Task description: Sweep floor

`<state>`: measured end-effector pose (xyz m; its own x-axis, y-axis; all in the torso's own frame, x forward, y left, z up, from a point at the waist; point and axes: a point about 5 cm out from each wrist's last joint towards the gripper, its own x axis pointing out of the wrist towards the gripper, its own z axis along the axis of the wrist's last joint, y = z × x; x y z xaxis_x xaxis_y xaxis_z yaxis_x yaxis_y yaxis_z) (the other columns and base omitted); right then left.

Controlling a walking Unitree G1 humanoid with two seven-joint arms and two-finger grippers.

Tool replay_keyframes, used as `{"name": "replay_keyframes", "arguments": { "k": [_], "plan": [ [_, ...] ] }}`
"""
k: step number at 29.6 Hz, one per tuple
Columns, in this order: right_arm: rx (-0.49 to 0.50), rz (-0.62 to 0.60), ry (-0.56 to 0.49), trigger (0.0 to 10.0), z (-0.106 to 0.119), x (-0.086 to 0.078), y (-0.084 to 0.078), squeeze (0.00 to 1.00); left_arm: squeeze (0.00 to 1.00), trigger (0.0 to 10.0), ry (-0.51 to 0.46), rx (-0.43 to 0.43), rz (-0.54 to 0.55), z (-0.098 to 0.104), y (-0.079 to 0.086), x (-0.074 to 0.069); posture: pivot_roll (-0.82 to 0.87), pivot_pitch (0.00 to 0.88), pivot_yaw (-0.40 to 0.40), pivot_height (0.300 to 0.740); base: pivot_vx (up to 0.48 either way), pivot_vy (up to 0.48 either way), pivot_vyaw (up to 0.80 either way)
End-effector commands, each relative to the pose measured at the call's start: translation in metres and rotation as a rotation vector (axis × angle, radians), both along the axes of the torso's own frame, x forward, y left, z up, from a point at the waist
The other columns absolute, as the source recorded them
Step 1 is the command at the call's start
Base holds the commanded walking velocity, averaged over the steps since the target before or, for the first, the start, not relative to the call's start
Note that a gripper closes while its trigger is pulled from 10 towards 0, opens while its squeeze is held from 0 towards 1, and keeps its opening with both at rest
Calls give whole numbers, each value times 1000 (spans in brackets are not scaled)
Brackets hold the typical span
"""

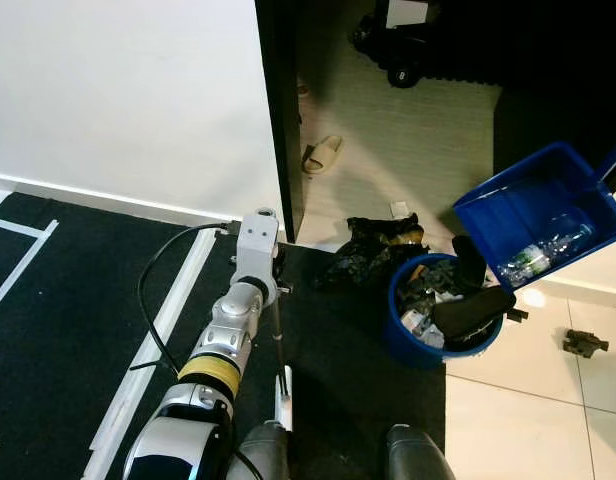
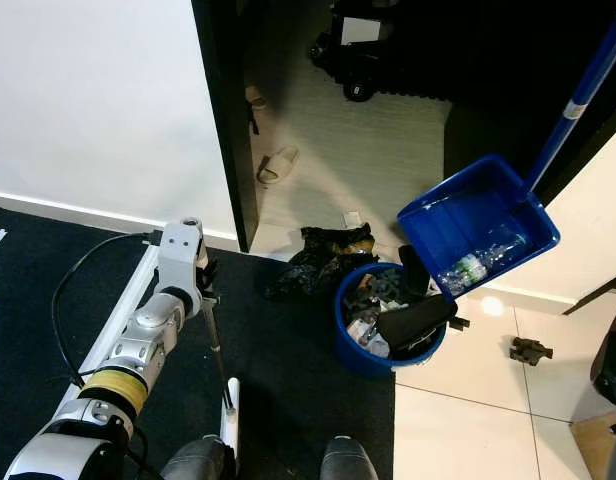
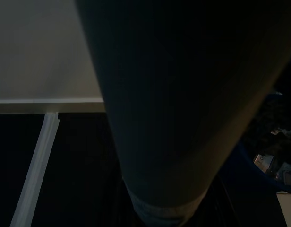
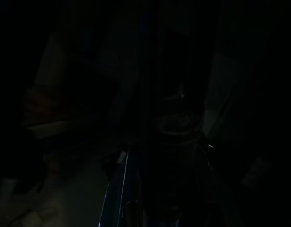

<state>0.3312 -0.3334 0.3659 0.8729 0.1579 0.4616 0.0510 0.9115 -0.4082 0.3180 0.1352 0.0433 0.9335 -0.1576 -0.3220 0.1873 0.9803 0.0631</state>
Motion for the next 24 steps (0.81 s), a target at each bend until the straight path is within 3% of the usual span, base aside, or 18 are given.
{"name": "replay_keyframes", "arguments": {
  "k": [1, 24],
  "plan": [
    [-33, 32, -58, 10000, 13, -5, 8, 0, 0, 10000, -6, 17, 3, 2, 3, 3, 21, 15, -8, 740, 0, 0, 0],
    [-110, 172, -61, 10000, 10, -7, 36, 0, 0, 10000, -7, 16, 1, 3, 3, 5, 23, 13, -5, 740, 0, 0, 0]
  ]
}}
